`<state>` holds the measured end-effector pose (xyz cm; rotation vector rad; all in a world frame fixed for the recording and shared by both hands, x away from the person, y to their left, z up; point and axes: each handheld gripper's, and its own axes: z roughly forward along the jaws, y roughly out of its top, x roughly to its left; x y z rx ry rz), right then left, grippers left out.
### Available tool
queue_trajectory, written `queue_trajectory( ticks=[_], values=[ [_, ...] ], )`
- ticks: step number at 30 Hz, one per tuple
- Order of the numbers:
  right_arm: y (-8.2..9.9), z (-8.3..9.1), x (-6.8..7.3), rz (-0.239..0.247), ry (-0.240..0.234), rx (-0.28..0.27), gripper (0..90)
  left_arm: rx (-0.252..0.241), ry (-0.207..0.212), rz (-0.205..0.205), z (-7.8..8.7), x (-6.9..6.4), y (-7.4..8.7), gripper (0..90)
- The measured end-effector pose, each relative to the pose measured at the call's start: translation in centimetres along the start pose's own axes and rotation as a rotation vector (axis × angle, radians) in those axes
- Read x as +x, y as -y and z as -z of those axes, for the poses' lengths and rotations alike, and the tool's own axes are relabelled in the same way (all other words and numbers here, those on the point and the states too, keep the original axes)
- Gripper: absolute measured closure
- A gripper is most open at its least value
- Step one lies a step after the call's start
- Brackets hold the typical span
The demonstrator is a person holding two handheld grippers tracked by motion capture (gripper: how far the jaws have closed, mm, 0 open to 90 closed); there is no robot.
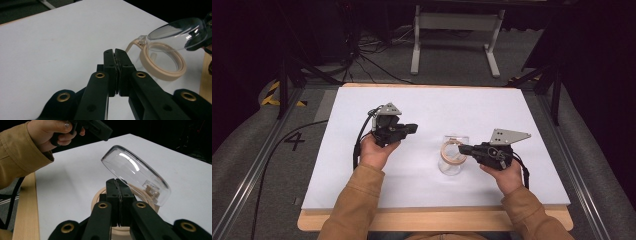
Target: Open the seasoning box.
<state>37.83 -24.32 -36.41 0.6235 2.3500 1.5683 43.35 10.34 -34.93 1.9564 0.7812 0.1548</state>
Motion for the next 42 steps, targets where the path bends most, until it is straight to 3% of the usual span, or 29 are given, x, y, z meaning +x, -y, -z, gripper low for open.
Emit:
queue_trajectory(
  ticks=[7,14,24,36,42],
  values=[
    [-0.4,0.0,-0.9,0.007,0.004,-0.014,89.4,0.085,-0.061,0.004,1.2,0.7,1.1,86.1],
    [-0.4,0.0,-2.0,-0.012,0.013,-0.02,89.4,0.124,-0.069,0.021,1.8,1.2,1.9,86.1],
    [-0.3,0.0,-3.0,-0.044,0.024,-0.034,89.4,0.14,-0.065,0.048,1.9,1.5,2.5,85.0],
    [-0.1,0.1,-3.6,-0.076,0.073,-0.021,89.4,0.16,-0.061,0.045,1.6,1.7,2.6,85.0],
    [-0.1,0.1,-3.6,-0.077,0.07,-0.025,89.4,0.162,-0.058,0.039,1.6,1.7,2.6,85.0]
  ],
)
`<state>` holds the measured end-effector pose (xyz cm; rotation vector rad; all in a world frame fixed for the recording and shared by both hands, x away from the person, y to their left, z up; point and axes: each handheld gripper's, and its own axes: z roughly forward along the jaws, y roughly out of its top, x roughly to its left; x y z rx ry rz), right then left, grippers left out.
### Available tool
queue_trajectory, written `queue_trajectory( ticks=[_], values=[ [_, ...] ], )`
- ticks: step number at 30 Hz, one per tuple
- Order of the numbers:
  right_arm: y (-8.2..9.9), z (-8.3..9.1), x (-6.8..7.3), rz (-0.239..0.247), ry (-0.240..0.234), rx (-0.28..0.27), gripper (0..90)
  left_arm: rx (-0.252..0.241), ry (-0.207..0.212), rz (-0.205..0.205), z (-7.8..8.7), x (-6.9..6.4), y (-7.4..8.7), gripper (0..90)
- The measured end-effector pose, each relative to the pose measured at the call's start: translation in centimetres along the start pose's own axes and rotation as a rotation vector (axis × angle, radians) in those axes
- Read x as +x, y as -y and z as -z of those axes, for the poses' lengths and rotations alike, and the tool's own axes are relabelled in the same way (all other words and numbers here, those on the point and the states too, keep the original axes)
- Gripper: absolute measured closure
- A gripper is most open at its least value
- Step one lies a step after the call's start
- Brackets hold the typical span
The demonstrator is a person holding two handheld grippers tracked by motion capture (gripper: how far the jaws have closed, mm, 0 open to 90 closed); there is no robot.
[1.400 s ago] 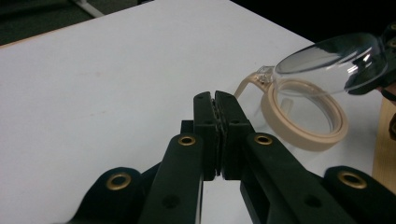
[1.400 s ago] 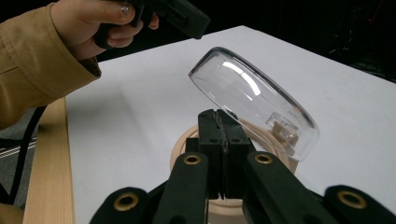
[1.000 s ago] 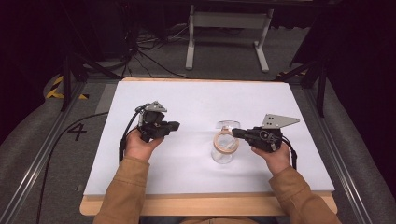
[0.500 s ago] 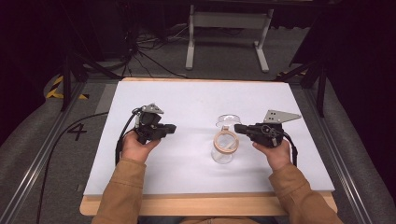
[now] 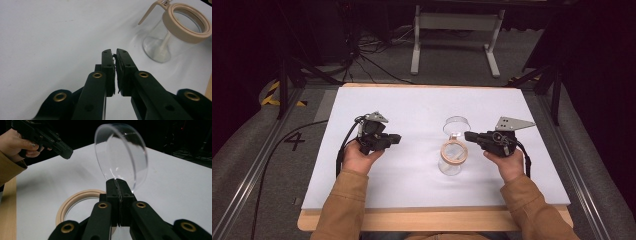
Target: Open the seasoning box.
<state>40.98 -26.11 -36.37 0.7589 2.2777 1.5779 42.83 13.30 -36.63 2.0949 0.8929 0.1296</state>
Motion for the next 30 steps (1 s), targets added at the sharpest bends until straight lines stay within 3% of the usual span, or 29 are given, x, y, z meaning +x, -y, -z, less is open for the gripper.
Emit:
queue_trajectory(
  ticks=[7,14,20,25,30],
  values=[
    [-0.3,0.1,0.3,0.01,-0.009,-0.004,89.3,-0.011,0.009,0.004,0.1,-0.2,-0.2,84.9],
    [-1.3,1.2,0.6,0.049,0.006,0.019,85.4,-0.027,0.034,-0.03,0.8,-0.9,-0.7,83.6],
    [-2.2,4.2,-0.7,0.039,0.032,0.025,78.0,-0.04,0.056,-0.049,1.4,-1.1,-0.9,80.2],
    [-2.2,6.5,-2.0,0.022,0.088,0.031,74.6,-0.029,0.049,-0.044,1.9,-0.5,-0.8,78.3],
    [-1.6,8.1,-3.5,0.0,0.149,0.08,69.8,-0.024,0.034,-0.003,2.2,0.6,-0.6,76.3]
  ],
)
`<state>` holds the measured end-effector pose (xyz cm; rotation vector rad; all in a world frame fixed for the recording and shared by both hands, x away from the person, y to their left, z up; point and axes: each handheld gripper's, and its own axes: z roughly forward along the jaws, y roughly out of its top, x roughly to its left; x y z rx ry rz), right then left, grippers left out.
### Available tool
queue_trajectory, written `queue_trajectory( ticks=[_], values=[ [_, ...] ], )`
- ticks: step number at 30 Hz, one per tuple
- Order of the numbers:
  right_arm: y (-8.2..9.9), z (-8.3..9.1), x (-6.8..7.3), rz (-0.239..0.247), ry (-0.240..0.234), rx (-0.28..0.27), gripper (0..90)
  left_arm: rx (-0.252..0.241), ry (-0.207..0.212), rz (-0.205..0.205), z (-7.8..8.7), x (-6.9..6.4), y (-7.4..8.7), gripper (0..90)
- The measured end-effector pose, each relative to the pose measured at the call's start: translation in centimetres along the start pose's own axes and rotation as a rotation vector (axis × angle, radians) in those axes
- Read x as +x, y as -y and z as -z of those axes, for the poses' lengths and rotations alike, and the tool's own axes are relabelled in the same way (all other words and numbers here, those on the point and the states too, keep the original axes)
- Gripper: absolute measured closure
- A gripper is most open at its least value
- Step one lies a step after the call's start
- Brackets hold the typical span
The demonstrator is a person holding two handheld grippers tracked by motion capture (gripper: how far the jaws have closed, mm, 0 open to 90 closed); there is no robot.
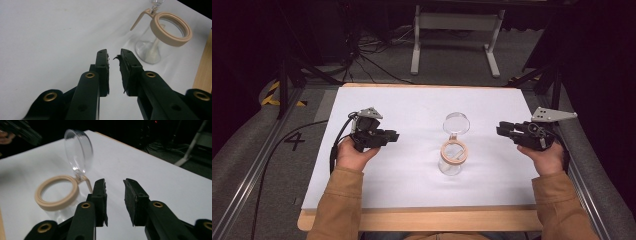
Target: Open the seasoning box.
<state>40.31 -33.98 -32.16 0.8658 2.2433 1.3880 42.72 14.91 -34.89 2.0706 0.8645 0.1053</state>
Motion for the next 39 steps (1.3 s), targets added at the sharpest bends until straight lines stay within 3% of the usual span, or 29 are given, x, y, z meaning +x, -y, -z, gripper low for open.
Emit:
queue_trajectory(
  ticks=[10,15,18,27,32,37,39],
  values=[
    [2.5,-0.1,-2.8,-0.066,0.103,0.114,64.3,0.038,-0.077,0.069,-0.3,2.0,0.7,74.5],
    [3.6,-0.4,-3.7,-0.088,0.141,0.159,60.8,0.062,-0.098,0.069,-1.0,2.8,1.1,73.4],
    [4.2,-0.7,-4.2,-0.098,0.157,0.179,57.7,0.087,-0.149,0.077,-1.6,3.1,1.5,71.5],
    [6.2,-2.6,-5.0,-0.11,0.18,0.284,52.5,0.118,-0.137,0.081,-3.1,4.0,2.5,68.9],
    [6.6,-3.4,-5.2,-0.112,0.175,0.338,51.3,0.162,-0.176,0.093,-4.0,4.3,3.0,68.1],
    [7.4,-4.7,-5.3,-0.124,0.168,0.42,49.9,0.192,-0.162,0.105,-4.8,4.7,3.4,66.4],
    [7.6,-4.9,-5.2,-0.113,0.171,0.431,49.9,0.195,-0.158,0.103,-5.0,4.8,3.5,65.9]
  ],
)
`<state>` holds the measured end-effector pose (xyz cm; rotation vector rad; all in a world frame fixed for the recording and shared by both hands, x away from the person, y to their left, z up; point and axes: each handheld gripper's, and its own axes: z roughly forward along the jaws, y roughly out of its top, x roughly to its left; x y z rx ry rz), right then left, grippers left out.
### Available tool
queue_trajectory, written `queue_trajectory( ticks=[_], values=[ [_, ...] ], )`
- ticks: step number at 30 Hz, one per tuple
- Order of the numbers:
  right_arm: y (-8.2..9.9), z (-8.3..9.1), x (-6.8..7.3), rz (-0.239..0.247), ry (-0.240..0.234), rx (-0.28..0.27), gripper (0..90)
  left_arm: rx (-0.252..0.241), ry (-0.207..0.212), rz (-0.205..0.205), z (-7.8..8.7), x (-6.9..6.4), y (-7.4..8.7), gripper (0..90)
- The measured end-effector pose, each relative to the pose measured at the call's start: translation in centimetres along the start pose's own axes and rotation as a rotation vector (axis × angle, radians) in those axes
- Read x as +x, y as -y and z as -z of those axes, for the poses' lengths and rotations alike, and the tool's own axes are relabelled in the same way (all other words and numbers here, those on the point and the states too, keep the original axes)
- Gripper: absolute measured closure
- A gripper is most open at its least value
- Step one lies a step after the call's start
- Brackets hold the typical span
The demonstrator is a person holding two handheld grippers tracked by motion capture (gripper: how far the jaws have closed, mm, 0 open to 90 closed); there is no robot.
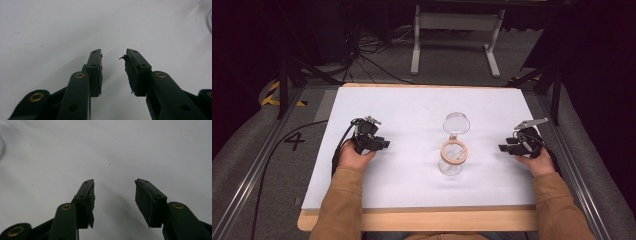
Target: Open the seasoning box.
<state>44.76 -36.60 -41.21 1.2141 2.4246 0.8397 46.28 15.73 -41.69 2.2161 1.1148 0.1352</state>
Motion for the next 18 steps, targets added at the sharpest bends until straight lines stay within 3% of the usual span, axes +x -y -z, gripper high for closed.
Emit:
queue_trajectory(
  ticks=[10,18],
  values=[
    [-0.1,-1.1,1.0,0.053,0.0,0.047,47.8,0.017,0.035,0.005,-0.2,0.0,-0.1,65.0],
    [-0.1,-0.9,1.1,0.061,-0.002,0.036,47.7,-0.004,0.055,0.013,0.2,-0.1,-0.2,64.1]
  ],
)
